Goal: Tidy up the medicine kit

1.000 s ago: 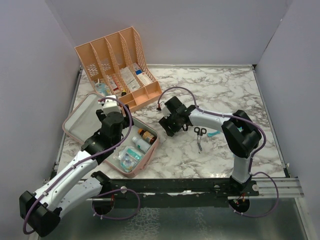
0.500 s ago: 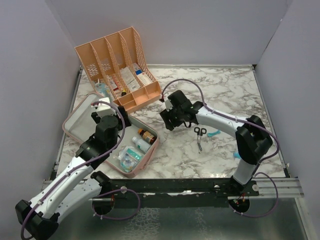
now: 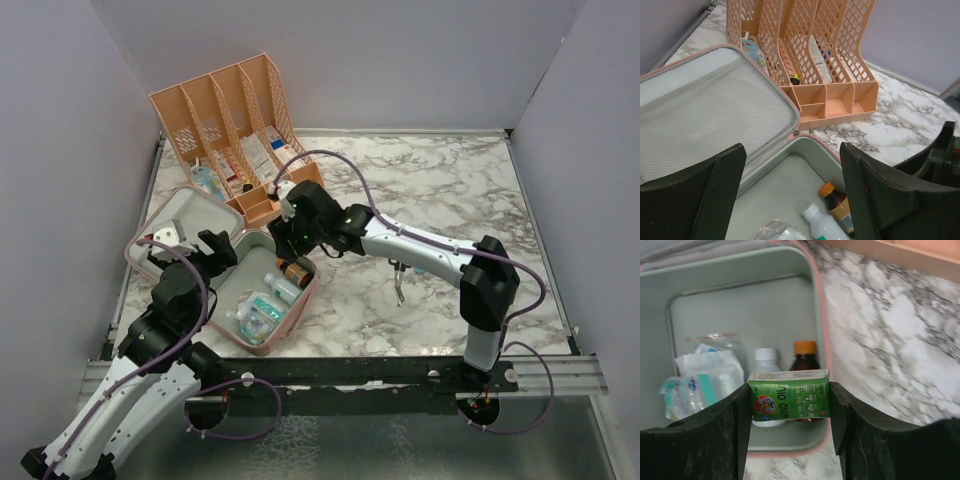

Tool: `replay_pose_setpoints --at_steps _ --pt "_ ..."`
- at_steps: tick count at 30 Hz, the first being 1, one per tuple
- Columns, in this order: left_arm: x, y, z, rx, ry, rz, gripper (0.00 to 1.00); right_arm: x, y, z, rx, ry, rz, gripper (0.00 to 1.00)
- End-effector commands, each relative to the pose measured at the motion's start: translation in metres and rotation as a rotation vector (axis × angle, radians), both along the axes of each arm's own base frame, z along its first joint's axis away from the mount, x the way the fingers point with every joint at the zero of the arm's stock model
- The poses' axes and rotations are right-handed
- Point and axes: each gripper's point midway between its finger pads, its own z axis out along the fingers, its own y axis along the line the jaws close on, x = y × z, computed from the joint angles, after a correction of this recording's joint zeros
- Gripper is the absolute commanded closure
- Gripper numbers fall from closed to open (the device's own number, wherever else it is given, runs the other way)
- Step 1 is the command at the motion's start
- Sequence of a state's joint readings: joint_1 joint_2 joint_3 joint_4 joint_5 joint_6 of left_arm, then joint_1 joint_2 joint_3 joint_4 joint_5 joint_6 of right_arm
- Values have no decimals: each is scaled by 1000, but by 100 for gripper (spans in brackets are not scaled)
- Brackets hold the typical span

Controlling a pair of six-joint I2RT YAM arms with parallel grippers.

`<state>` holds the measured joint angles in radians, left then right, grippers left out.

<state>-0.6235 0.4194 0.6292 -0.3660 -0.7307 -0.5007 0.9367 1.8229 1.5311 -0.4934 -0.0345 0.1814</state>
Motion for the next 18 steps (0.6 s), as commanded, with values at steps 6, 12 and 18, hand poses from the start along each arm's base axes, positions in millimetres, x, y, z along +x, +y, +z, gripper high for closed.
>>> replay_pose_setpoints --at_steps 6,12,18 --pt "-23 32 17 -88 -99 97 21 -14 86 -23 -12 -16 42 47" --pt "-30 46 19 -98 -115 156 21 -2 103 -48 -28 -29 -13 47" --pt "-29 43 14 -100 -106 144 21 9 117 -69 -65 -55 11 47"
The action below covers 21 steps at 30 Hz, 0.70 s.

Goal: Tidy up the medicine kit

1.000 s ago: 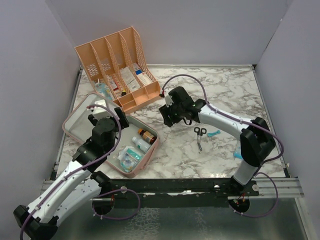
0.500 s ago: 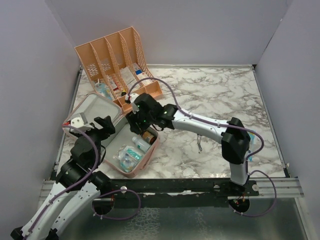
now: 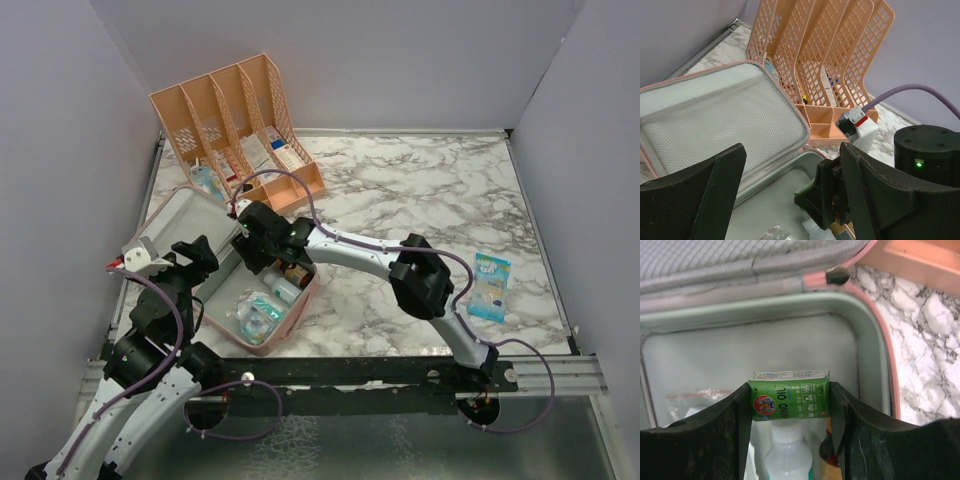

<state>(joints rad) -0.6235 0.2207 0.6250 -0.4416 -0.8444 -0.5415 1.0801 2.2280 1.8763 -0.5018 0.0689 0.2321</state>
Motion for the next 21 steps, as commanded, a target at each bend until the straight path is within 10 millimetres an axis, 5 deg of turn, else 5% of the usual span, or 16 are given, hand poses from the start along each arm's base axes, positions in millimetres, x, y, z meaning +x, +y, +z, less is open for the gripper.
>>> replay_pose_setpoints --at_steps 1,15,21 --pt "0 4 -4 -2 10 27 21 20 18 -2 6 -64 -24 47" --pt "7 0 -13 42 57 29 21 36 27 -38 -13 -95 -61 47" --pt "7 2 -14 47 62 43 21 43 29 -37 8 -125 -65 45"
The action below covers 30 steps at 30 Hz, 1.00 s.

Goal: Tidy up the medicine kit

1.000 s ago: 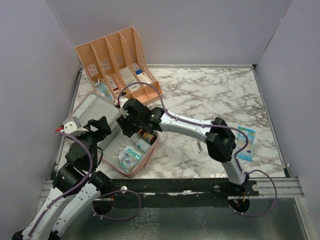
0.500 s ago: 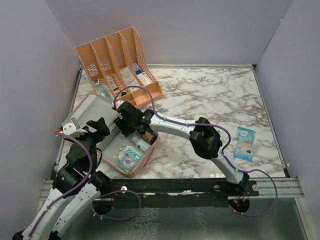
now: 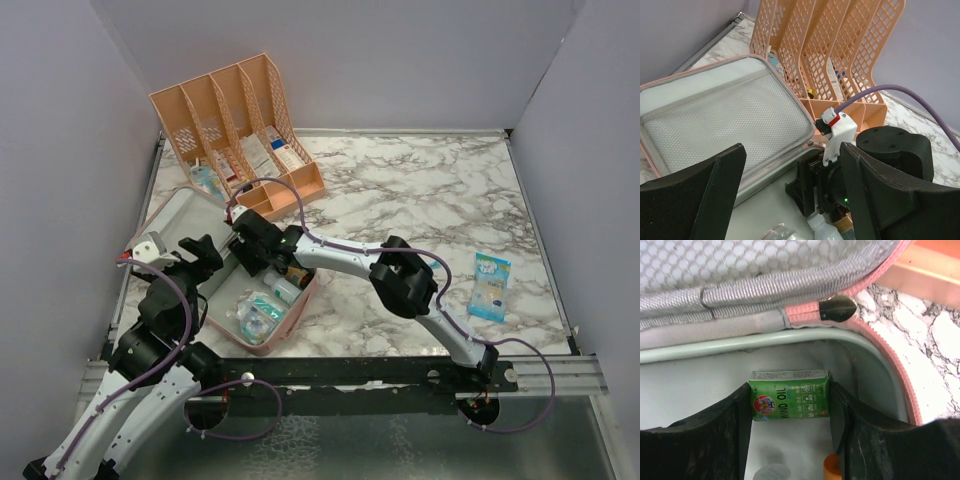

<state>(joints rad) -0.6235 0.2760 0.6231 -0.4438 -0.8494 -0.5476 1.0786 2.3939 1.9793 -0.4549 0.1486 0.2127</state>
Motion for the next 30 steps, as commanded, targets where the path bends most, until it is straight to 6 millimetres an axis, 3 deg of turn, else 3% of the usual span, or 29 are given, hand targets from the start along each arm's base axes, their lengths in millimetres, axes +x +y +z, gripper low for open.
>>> replay_pose_setpoints --at_steps 1,6,9,12,14,19,25,29,30 --pt "0 6 -5 19 15 37 21 17 15 11 61 -74 -13 45" --pt "1 6 -6 24 21 38 21 20 18 10 65 -85 -15 41" --pt "1 5 -7 27 26 38 21 22 15 9 45 -83 -37 29" --pt "2 5 -7 28 28 34 21 22 12 22 68 -89 -61 15" --pt "2 4 -7 29 28 33 21 22 12 40 99 -100 -68 13" --pt "1 4 -6 26 26 33 21 20 12 82 178 -116 -75 15" --pt "0 5 -5 21 19 31 21 15 6 119 240 -123 -91 28" --pt "0 3 -5 19 19 17 21 11 -8 146 292 -135 -125 31" --pt "1 2 -6 18 20 12 21 10 -17 144 287 -136 -141 31"
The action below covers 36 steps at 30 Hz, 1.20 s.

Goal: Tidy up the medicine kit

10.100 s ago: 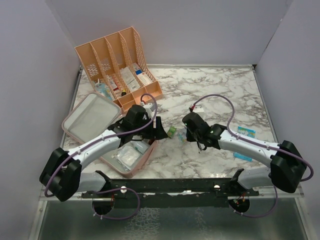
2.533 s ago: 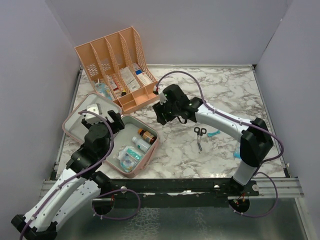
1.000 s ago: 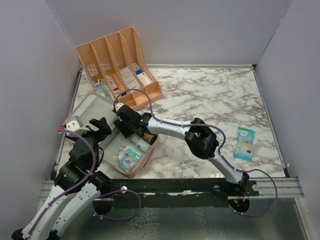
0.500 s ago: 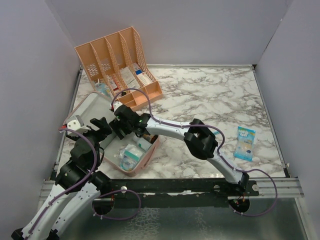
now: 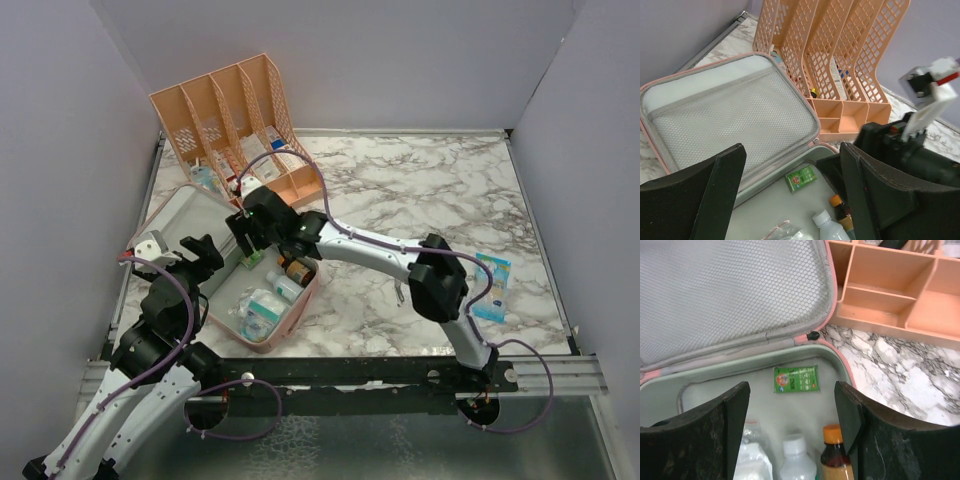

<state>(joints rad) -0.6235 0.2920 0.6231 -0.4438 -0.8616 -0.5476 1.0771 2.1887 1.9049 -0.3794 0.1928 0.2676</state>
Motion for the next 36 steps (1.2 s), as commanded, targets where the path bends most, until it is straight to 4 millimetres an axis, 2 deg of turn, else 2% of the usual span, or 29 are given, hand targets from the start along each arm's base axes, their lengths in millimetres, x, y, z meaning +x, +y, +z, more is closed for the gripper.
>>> replay_pose_setpoints --at_steps 1,6,9,14,18,20,23,26,28,31,36 --pt "0 -1 -4 7 11 -11 21 4 -25 49 107 -49 -91 32" --pt "5 -13 -7 23 28 -65 21 17 -87 67 141 -60 -244 32" --pt "9 -22 -9 37 41 -104 21 28 -134 67 138 -46 -373 32" --pt "17 -38 -17 64 78 -165 20 48 -227 51 113 25 -630 33" --pt "22 -45 -21 80 101 -190 20 54 -305 30 112 131 -863 36" --pt "23 -47 -19 96 101 -202 20 51 -342 20 108 170 -970 37" --pt "25 -48 -19 109 95 -203 20 38 -386 2 102 214 -1125 45" --pt "26 -50 -20 110 95 -209 20 21 -412 -19 109 267 -1247 65" --pt "27 -50 -21 113 100 -208 20 12 -428 -34 101 285 -1346 73" --pt "28 -50 -23 119 111 -204 20 -1 -443 -56 94 320 -1447 73" --pt "26 -46 -23 115 112 -189 20 -8 -465 -78 116 378 -1556 69"
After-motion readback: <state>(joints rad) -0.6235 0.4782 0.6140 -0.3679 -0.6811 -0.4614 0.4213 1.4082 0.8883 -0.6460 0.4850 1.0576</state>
